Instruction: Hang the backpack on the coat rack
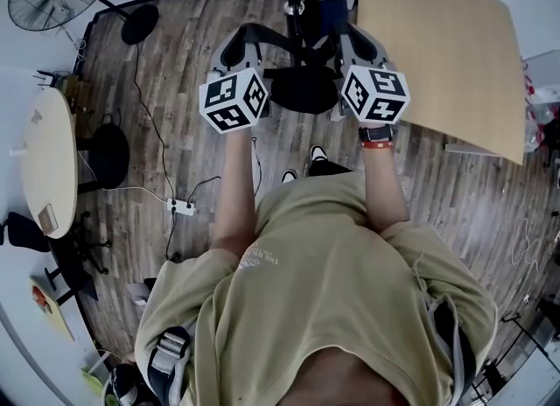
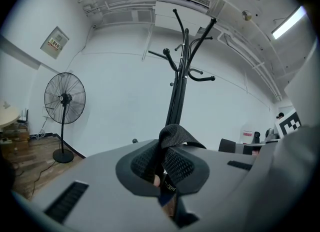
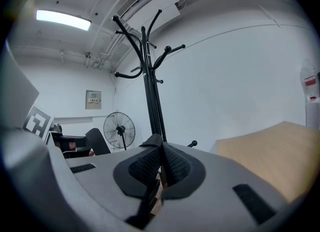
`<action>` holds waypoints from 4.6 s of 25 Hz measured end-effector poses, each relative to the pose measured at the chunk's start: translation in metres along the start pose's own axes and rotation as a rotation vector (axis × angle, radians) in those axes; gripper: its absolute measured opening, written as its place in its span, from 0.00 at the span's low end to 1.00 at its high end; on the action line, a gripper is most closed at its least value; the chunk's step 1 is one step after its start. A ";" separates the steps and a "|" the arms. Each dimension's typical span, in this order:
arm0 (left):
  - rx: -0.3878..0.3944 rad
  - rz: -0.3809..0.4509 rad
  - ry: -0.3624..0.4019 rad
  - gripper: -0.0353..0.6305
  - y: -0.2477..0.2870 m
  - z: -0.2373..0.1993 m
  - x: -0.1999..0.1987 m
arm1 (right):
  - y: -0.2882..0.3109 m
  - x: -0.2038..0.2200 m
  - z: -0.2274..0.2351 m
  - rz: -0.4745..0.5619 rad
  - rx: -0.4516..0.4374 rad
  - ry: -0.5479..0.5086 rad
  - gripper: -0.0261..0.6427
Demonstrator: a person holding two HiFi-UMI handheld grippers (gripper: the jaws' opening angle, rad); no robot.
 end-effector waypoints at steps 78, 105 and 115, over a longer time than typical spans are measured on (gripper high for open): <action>0.038 -0.476 -0.002 0.10 0.053 -0.013 0.254 | 0.050 0.254 0.049 -0.533 0.045 -0.005 0.07; 0.160 -0.521 0.049 0.23 0.015 0.020 0.267 | 0.035 0.258 0.021 -0.509 -0.033 0.072 0.08; 0.152 -0.376 0.104 0.19 -0.001 0.027 0.214 | 0.013 0.199 0.024 -0.345 -0.005 0.031 0.07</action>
Point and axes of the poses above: the fingertips, and each gripper's own axes: y forward along the fingers, z to its right, x out of its underside, the point moved 3 cm from there along -y, backward along the fingers, and after that the axes turned 1 degree about y, right-handed, at the moved point
